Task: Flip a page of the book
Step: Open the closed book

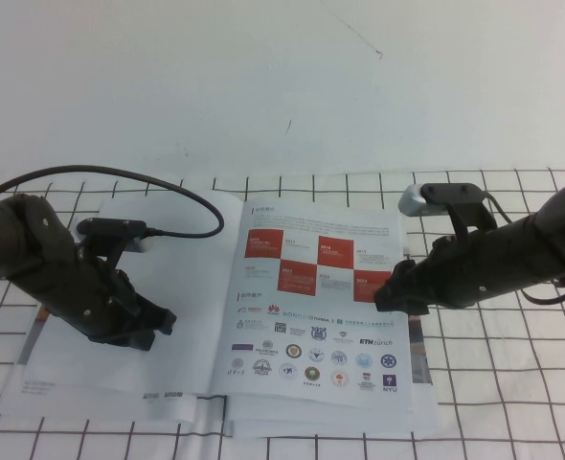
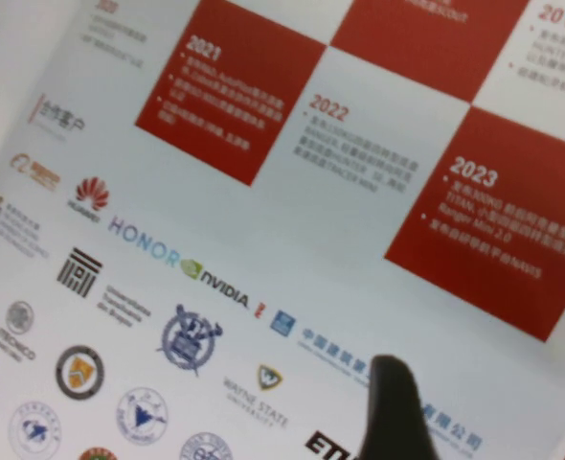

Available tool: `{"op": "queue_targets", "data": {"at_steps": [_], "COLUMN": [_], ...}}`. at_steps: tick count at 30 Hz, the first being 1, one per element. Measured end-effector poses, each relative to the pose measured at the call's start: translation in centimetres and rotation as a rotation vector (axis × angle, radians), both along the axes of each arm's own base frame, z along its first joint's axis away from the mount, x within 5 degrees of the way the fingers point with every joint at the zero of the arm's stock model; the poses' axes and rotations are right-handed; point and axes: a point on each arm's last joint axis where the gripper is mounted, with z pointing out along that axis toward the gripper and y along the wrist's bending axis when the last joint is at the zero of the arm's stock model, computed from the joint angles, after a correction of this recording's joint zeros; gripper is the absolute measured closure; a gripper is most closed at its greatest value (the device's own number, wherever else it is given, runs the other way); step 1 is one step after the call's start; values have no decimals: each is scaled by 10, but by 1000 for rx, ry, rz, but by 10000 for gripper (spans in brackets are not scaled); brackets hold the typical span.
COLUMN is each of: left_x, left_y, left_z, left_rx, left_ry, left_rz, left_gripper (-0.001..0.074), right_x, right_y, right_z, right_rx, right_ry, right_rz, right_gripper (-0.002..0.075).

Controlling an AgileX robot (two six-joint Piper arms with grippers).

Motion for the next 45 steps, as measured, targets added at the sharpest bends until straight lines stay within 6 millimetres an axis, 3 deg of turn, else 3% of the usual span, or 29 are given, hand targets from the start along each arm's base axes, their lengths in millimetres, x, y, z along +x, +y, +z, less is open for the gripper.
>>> {"op": "queue_targets", "data": {"at_steps": [9,29,36,45], "left_x": [0,0,0,0], "left_y": [0,0,0,0], "left_z": [0,0,0,0], "left_rx": [-1,-1,0,0], "left_ry": [0,0,-1,-1], "left_rz": [1,-1,-3,-3], "left_gripper": [738,738,738,737], "right_x": [-1,2,3,7], "right_y": [1,11,12,14], "right_z": [-14,-5,-24,-25], "right_rx": [2,158,154,227], "right_ry": [63,29,89,86], "right_rz": [-8,-3,-16,-20], "right_gripper": [298,298,299,301]}}
